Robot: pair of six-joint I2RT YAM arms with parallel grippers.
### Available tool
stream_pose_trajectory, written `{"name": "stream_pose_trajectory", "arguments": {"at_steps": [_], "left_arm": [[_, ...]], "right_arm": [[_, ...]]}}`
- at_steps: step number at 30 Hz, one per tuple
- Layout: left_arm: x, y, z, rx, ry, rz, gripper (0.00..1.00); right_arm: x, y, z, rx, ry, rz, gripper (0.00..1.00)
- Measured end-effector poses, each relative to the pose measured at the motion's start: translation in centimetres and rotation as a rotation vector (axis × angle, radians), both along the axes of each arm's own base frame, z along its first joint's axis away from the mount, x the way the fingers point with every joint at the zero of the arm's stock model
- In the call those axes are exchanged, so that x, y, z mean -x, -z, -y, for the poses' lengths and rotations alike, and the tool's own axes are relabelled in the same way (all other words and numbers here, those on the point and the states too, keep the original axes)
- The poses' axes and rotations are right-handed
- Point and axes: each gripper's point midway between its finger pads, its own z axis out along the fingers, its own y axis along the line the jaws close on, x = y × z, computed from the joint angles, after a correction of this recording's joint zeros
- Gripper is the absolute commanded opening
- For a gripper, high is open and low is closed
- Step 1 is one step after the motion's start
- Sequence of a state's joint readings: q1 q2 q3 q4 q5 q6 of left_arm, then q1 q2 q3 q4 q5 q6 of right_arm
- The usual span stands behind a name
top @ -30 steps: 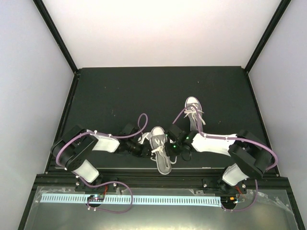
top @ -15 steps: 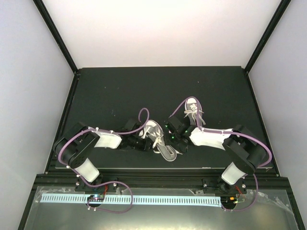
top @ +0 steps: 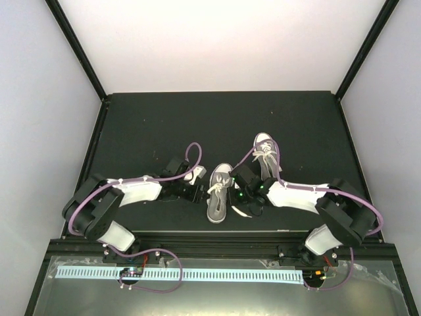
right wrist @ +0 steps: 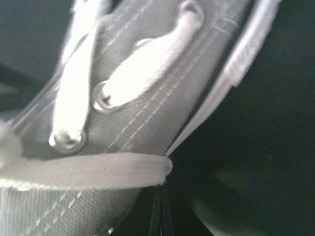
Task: Tie the shoes
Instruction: Cross the shoelace with the shoelace.
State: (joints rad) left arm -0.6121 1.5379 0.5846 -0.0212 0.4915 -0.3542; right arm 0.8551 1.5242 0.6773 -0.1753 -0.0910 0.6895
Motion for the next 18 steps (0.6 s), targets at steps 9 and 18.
{"name": "stream_pose_trajectory", "arguments": {"at_steps": [9,18], "left_arm": [[1.5,-3.7,-1.6,-0.004,0.034,0.063,0.79],[2.7,-6.7,-1.6,0.005,0.068,0.017,0.81]], "right_arm": [[1.6,-2.5,-1.3,-0.085,-0.07,-0.004,0.02],[2.1,-2.6,-1.1,-0.107,-0.08,0.0,0.02]]}}
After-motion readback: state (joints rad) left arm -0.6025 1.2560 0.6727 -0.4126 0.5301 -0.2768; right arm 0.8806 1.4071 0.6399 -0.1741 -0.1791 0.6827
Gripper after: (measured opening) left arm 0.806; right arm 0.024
